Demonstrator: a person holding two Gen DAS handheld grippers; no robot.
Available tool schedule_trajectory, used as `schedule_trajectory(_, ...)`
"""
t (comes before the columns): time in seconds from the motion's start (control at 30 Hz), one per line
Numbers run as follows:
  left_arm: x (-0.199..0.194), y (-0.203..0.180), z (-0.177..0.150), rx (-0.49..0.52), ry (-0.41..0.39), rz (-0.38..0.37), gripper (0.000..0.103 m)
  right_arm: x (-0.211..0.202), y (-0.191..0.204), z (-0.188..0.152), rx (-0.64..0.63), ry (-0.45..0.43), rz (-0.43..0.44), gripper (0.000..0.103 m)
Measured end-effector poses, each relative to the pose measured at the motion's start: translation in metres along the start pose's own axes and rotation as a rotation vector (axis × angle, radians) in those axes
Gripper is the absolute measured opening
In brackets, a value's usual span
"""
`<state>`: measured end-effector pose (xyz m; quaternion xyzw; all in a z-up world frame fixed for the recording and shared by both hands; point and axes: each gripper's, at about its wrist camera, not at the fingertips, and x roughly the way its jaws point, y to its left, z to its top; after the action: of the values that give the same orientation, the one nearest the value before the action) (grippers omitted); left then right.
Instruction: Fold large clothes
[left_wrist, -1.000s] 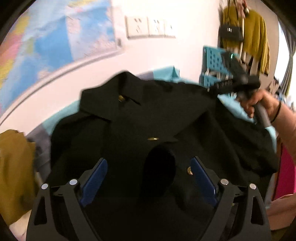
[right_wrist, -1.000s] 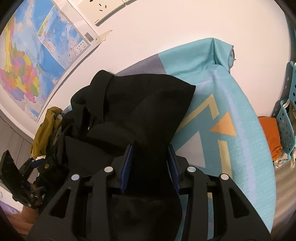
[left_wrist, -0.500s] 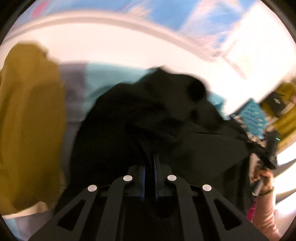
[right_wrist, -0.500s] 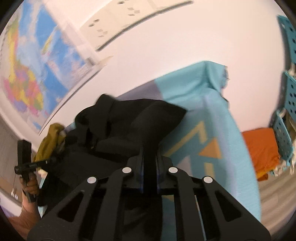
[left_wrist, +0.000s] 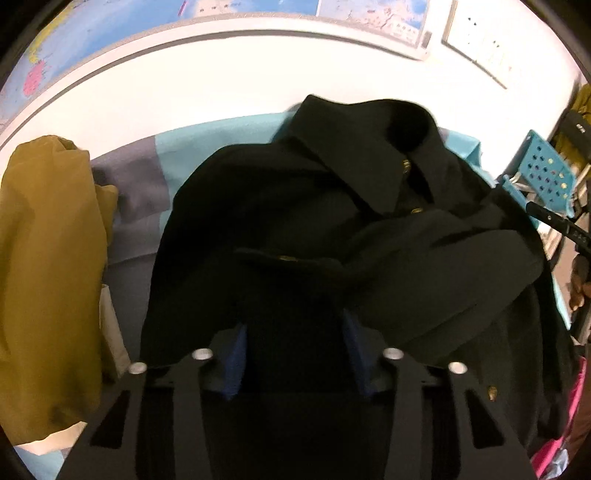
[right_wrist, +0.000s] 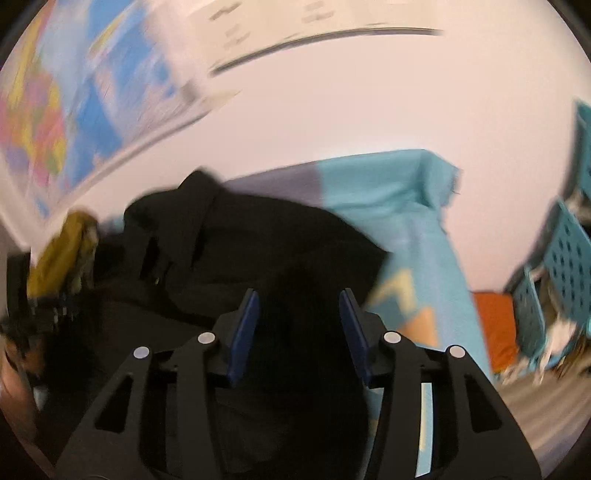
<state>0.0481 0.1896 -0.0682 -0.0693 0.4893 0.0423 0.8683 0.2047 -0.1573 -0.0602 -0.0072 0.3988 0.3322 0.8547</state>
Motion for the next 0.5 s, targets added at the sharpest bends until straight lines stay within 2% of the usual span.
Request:
schedule_trajectory(0.07,0.000,0.004,0.000,-0.026,-0.002,-0.002,0.024,0.020,0.016,0.002,-0.071,0.067,0.013,0.051)
schedule_trajectory(0.17,-0.006,0.024,-0.005,-0.062,-0.004,-0.052,0.011,0.044,0.033,0.003,-0.172,0.121,-0.020,0.048)
schedule_trajectory(0.2,-0.007,0.026,-0.006,-0.069,0.000,-0.062,0.009,0.054,0.037,0.005,-0.189,0.142,-0.022,0.042)
schedule_trajectory(0.27,-0.010,0.029,-0.011,-0.074,0.002,-0.078,0.007,0.062,0.041,0.007,-0.213,0.161,-0.018,0.003)
schedule_trajectory(0.37,-0.014,0.031,-0.017,-0.085,0.000,-0.085,0.005,0.048,0.044,0.022,-0.202,0.076,-0.008,0.002)
schedule_trajectory(0.43,-0.013,0.031,-0.017,-0.095,-0.004,-0.086,0.005,0.028,0.040,0.037,-0.140,-0.027,0.016,0.002)
schedule_trajectory(0.5,-0.010,0.035,-0.019,-0.101,-0.003,-0.076,0.007,0.024,0.034,0.047,-0.082,-0.058,0.040,0.002)
